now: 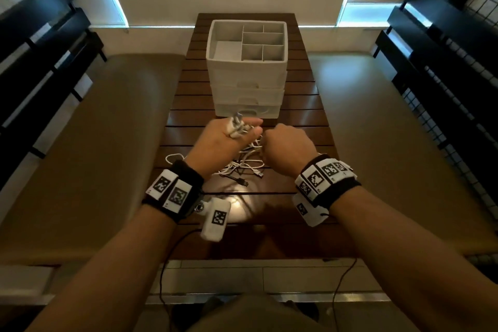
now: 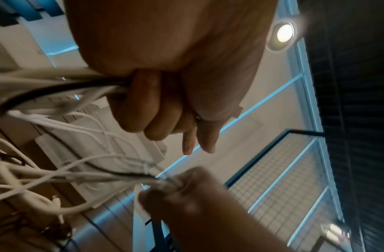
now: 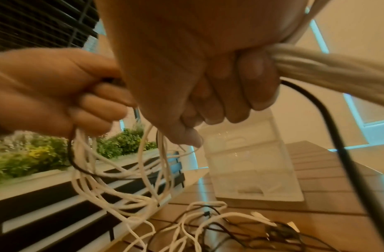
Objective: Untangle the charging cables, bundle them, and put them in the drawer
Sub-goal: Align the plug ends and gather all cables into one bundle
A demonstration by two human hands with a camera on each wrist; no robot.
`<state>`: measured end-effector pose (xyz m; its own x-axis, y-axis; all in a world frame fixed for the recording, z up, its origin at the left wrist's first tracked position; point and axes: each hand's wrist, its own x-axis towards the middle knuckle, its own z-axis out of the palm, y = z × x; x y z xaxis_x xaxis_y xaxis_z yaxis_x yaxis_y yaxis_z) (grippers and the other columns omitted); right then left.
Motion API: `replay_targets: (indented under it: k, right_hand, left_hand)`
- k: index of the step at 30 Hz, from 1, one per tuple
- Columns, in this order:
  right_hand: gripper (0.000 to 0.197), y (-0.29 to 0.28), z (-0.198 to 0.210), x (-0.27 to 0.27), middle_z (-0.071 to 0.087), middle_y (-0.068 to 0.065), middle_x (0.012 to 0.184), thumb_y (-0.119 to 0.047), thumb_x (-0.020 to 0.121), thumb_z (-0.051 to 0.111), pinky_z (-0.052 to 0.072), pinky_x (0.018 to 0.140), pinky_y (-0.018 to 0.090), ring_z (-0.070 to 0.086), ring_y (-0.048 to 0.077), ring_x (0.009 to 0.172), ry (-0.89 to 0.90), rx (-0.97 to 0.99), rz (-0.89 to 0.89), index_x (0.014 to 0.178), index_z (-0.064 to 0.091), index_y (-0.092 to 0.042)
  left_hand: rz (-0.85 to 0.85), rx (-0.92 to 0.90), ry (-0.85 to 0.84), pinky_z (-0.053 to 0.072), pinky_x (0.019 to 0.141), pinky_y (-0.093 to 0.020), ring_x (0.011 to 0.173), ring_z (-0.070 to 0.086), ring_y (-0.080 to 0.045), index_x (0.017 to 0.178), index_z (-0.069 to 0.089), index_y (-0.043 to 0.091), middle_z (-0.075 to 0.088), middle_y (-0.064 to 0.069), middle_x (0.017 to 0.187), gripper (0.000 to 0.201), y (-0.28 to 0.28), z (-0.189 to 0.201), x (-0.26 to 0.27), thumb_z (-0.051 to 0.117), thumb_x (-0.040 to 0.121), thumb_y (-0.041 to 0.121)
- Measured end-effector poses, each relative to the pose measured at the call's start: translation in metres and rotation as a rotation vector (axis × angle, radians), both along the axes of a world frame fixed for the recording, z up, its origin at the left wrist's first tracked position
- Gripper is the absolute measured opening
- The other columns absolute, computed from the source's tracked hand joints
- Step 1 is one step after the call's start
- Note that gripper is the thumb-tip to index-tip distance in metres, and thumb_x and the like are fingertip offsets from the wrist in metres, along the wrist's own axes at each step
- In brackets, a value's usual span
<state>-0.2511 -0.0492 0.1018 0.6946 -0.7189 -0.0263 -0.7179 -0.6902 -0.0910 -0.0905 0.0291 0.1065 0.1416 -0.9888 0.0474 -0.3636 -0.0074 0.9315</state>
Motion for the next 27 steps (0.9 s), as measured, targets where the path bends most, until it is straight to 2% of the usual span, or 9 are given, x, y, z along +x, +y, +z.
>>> replay_targets:
  k: [3, 5, 7, 12, 16, 20, 22, 24, 27]
  right_hand:
    - [0.019, -0.002, 0.013, -0.003, 0.049, 0.001, 0.075, -0.032, 0.101, 0.051, 0.047, 0.067, 0.037, 0.062, 0.028, 0.076, 0.007, -0.018, 0.009, 0.093, 0.065, -0.022]
    - [0.022, -0.008, 0.016, -0.006, 0.045, -0.002, 0.068, -0.032, 0.098, 0.054, 0.047, 0.065, 0.036, 0.057, 0.024, 0.071, 0.046, -0.034, -0.008, 0.089, 0.068, -0.018]
    - [0.024, -0.013, 0.016, -0.010, 0.048, -0.003, 0.067, -0.036, 0.095, 0.057, 0.049, 0.065, 0.036, 0.060, 0.024, 0.073, 0.044, -0.020, 0.005, 0.093, 0.074, -0.019]
    - [0.031, -0.017, 0.016, -0.016, 0.071, 0.003, 0.078, -0.050, 0.095, 0.063, 0.052, 0.068, 0.037, 0.067, 0.027, 0.080, -0.106, 0.022, 0.109, 0.113, 0.079, -0.031]
    - [0.033, -0.020, 0.006, -0.013, 0.061, -0.006, 0.069, -0.059, 0.090, 0.067, 0.046, 0.063, 0.032, 0.063, 0.021, 0.069, -0.157, 0.079, 0.118, 0.090, 0.074, -0.026]
    - [0.030, -0.027, 0.002, -0.011, 0.061, -0.008, 0.064, -0.040, 0.087, 0.081, 0.041, 0.059, 0.024, 0.055, 0.006, 0.059, -0.363, 0.387, 0.126, 0.068, 0.061, -0.028]
    - [0.023, -0.029, -0.003, -0.016, 0.064, -0.008, 0.064, -0.040, 0.084, 0.084, 0.042, 0.057, 0.018, 0.055, 0.003, 0.056, -0.391, 0.518, 0.093, 0.070, 0.069, -0.030]
    - [0.030, -0.032, -0.019, -0.029, 0.061, -0.007, 0.061, -0.038, 0.084, 0.084, 0.043, 0.056, 0.021, 0.055, 0.006, 0.054, -0.259, 0.539, 0.050, 0.065, 0.063, -0.028]
    - [0.041, -0.042, -0.050, -0.063, 0.057, -0.005, 0.056, -0.041, 0.088, 0.080, 0.039, 0.050, 0.022, 0.052, 0.010, 0.049, -0.130, 0.523, -0.125, 0.060, 0.057, -0.022]
  left_hand:
    - [-0.108, 0.053, -0.057, 0.059, 0.097, -0.043, 0.105, 0.074, -0.015, 0.127, 0.074, 0.021, 0.079, 0.001, 0.111, 0.035, 0.000, -0.015, -0.004, 0.074, 0.095, 0.035]
    - [-0.154, 0.051, -0.146, 0.058, 0.095, -0.047, 0.101, 0.074, -0.014, 0.127, 0.074, 0.022, 0.078, 0.003, 0.108, 0.033, -0.003, -0.021, -0.007, 0.074, 0.096, 0.035]
    - [-0.169, 0.042, -0.213, 0.058, 0.093, -0.046, 0.099, 0.073, -0.010, 0.124, 0.075, 0.023, 0.077, 0.006, 0.107, 0.033, -0.008, -0.022, -0.009, 0.075, 0.095, 0.037]
    - [-0.163, 0.096, -0.249, 0.054, 0.075, -0.043, 0.080, 0.068, -0.024, 0.093, 0.074, 0.014, 0.075, -0.006, 0.087, 0.029, -0.016, -0.016, -0.007, 0.082, 0.087, 0.041]
    - [-0.191, 0.083, -0.382, 0.049, 0.065, -0.036, 0.067, 0.061, -0.015, 0.079, 0.070, 0.018, 0.070, 0.001, 0.074, 0.019, -0.017, -0.016, 0.005, 0.079, 0.092, 0.028]
    - [-0.116, 0.012, -0.299, 0.044, 0.060, -0.020, 0.058, 0.058, -0.001, 0.070, 0.066, 0.031, 0.065, 0.016, 0.061, 0.028, -0.012, -0.013, 0.013, 0.075, 0.097, 0.030]
    - [-0.090, -0.013, -0.305, 0.044, 0.058, -0.028, 0.059, 0.061, -0.007, 0.070, 0.068, 0.024, 0.067, 0.013, 0.063, 0.032, -0.008, -0.015, 0.014, 0.071, 0.097, 0.041]
    - [-0.053, -0.034, -0.336, 0.049, 0.063, -0.040, 0.065, 0.064, -0.018, 0.074, 0.073, 0.020, 0.069, 0.001, 0.068, 0.042, -0.006, -0.019, 0.020, 0.066, 0.096, 0.055]
    - [-0.006, -0.048, -0.304, 0.051, 0.067, -0.042, 0.067, 0.065, -0.015, 0.072, 0.074, 0.030, 0.069, 0.002, 0.070, 0.033, -0.001, -0.027, 0.026, 0.066, 0.099, 0.048]
